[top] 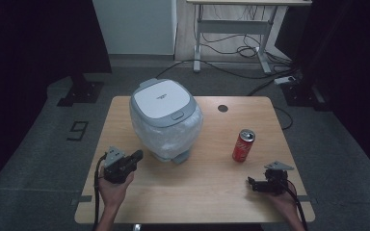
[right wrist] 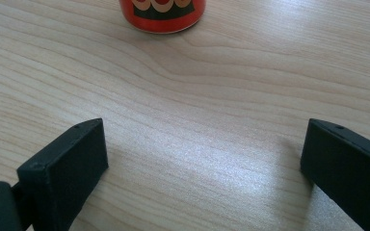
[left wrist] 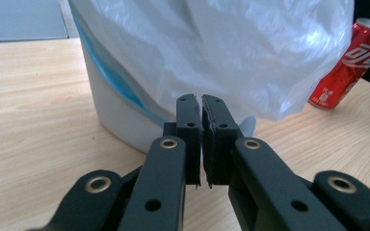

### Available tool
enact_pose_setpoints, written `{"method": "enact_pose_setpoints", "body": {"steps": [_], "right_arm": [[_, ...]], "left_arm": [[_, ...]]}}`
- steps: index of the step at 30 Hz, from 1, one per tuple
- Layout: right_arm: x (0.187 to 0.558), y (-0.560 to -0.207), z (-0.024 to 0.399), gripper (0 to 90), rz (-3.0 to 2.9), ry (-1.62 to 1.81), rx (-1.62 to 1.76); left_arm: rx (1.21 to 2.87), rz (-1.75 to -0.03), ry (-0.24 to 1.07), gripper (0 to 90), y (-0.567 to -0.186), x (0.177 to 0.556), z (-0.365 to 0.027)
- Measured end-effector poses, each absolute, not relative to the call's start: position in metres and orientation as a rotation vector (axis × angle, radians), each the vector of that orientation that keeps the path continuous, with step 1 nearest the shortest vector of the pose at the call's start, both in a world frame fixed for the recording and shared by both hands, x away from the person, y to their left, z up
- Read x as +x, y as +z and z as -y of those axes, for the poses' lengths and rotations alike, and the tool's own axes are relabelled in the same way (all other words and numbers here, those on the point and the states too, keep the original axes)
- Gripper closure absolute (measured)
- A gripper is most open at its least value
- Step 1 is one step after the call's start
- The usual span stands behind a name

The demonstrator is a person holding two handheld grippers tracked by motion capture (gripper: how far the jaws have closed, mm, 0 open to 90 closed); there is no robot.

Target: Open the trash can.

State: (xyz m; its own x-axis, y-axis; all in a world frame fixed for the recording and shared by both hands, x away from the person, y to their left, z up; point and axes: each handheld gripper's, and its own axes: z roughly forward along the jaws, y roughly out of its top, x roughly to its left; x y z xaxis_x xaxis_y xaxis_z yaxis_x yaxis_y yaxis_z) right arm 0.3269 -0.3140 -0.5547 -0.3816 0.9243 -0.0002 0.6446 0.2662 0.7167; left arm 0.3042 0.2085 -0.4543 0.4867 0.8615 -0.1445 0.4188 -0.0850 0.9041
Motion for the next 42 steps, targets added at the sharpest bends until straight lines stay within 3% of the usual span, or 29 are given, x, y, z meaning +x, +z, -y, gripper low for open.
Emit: {"method": "enact_pose_setpoints", "body": {"steps": [42], "right_arm": [[0.327,-0.555,0.314,2.0,-2.121,0.896,1.418]], "left_arm": [[1.632,-0.947,0.477,88.7,-0.383,0.328,-0.186]]}}
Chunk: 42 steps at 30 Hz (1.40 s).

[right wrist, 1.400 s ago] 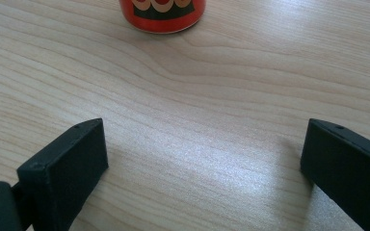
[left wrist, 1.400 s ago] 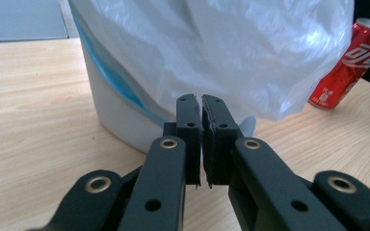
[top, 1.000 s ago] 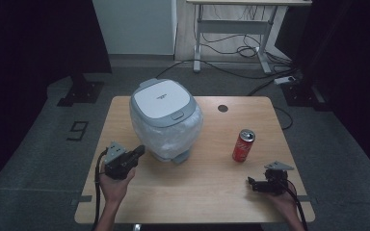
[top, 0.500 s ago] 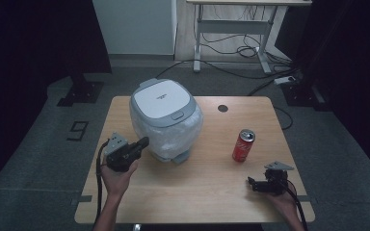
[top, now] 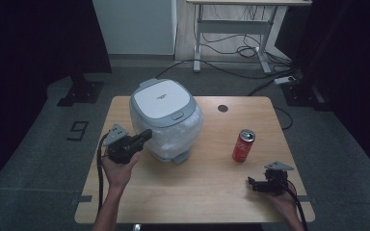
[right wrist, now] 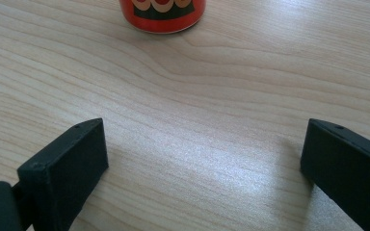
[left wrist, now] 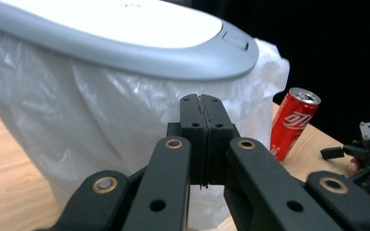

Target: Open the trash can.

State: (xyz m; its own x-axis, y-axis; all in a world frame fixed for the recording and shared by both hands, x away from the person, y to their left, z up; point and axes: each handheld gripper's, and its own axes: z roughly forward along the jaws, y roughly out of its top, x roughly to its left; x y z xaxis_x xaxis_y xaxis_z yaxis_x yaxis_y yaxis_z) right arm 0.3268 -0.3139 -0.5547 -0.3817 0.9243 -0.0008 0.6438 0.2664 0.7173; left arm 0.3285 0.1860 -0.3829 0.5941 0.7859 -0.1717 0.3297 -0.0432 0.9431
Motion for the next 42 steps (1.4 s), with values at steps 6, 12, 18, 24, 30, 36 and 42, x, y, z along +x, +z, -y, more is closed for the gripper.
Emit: {"method": "enact_pose_setpoints", "body": {"steps": [6,12,18,24,30,36,42], "right_arm": [[0.327,-0.555,0.314,2.0,-2.121,0.896,1.419],[0.327,-0.555,0.314,2.0,-2.12,0.897,1.42],[0.327,-0.555,0.314,2.0,-2.121,0.896,1.418],[0.327,-0.555,0.314,2.0,-2.121,0.896,1.418],[0.327,-0.555,0.314,2.0,-2.121,0.896,1.419],[0.327,-0.555,0.314,2.0,-2.121,0.896,1.42],[0.327,-0.555,0.314,2.0,-2.121,0.896,1.42]], "left_arm": [[1.629,-0.924,0.471,88.6,-0.371,0.333,-0.18],[1.63,-0.907,0.47,88.7,-0.36,0.339,-0.174],[1.65,-0.897,0.467,88.9,-0.356,0.346,-0.164],[1.67,-0.889,0.461,89.0,-0.354,0.355,-0.153],[1.687,-0.879,0.455,89.0,-0.351,0.362,-0.143],[1.704,-0.871,0.448,89.0,-0.349,0.368,-0.133],[1.716,-0.863,0.448,89.2,-0.345,0.373,-0.126]]}}
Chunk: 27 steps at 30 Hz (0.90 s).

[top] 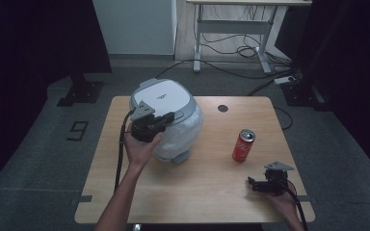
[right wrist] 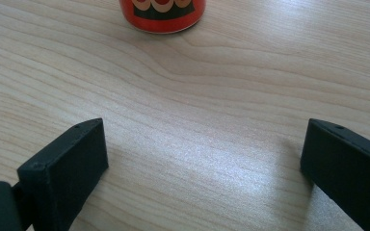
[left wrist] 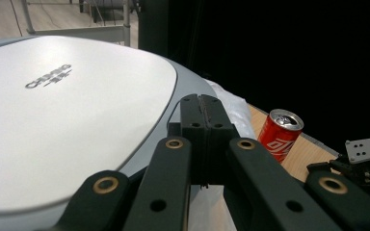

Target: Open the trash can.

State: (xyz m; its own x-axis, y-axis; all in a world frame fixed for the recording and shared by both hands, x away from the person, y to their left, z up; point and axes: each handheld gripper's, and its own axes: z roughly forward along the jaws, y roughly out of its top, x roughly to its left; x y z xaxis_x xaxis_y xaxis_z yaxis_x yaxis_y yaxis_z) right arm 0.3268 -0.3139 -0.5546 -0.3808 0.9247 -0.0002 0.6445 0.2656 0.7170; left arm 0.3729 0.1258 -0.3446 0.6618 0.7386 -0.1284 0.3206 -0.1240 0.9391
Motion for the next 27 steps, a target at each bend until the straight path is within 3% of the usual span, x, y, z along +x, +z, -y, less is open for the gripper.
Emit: {"method": "enact_pose_setpoints", "body": {"steps": [27], "right_arm": [[0.324,-0.554,0.314,4.8,-2.119,0.903,1.415]], "left_arm": [[1.725,-0.876,0.413,89.7,-0.347,0.392,-0.113]]}}
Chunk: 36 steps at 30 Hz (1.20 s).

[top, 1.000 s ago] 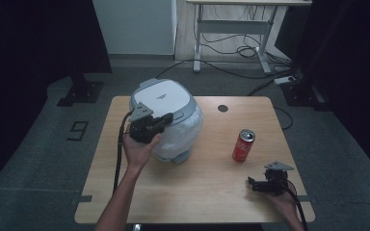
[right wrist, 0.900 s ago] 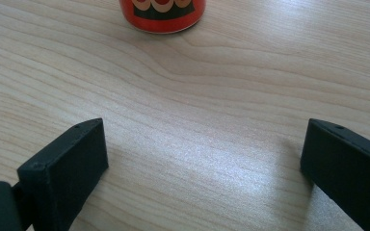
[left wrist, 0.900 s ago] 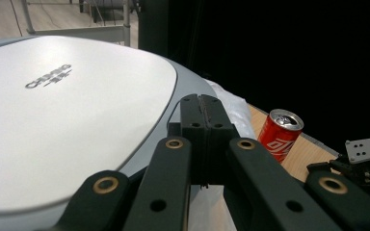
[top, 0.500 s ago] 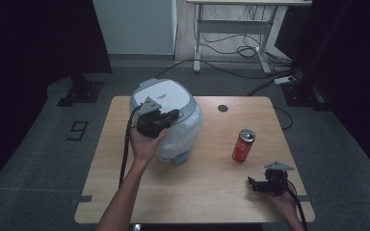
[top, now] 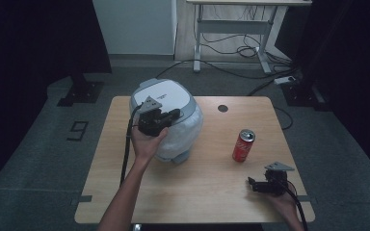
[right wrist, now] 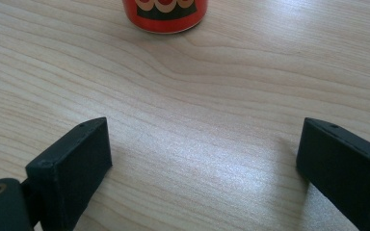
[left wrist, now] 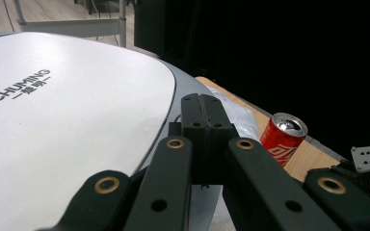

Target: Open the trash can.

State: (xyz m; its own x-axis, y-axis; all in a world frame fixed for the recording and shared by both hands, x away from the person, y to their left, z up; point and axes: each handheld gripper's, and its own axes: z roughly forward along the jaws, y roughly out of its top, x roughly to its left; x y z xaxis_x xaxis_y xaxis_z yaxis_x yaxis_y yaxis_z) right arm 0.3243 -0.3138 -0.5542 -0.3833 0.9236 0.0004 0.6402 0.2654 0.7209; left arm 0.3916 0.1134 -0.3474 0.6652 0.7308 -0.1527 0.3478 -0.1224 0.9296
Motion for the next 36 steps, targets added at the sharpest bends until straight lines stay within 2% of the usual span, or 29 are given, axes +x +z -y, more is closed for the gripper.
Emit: {"method": "enact_pose_setpoints", "body": {"steps": [36], "right_arm": [[0.324,-0.5541,0.3138,5.1,-2.12,0.904,1.414]], "left_arm": [[1.732,-0.904,0.38,89.9,-0.3451,0.3934,-0.114]]}}
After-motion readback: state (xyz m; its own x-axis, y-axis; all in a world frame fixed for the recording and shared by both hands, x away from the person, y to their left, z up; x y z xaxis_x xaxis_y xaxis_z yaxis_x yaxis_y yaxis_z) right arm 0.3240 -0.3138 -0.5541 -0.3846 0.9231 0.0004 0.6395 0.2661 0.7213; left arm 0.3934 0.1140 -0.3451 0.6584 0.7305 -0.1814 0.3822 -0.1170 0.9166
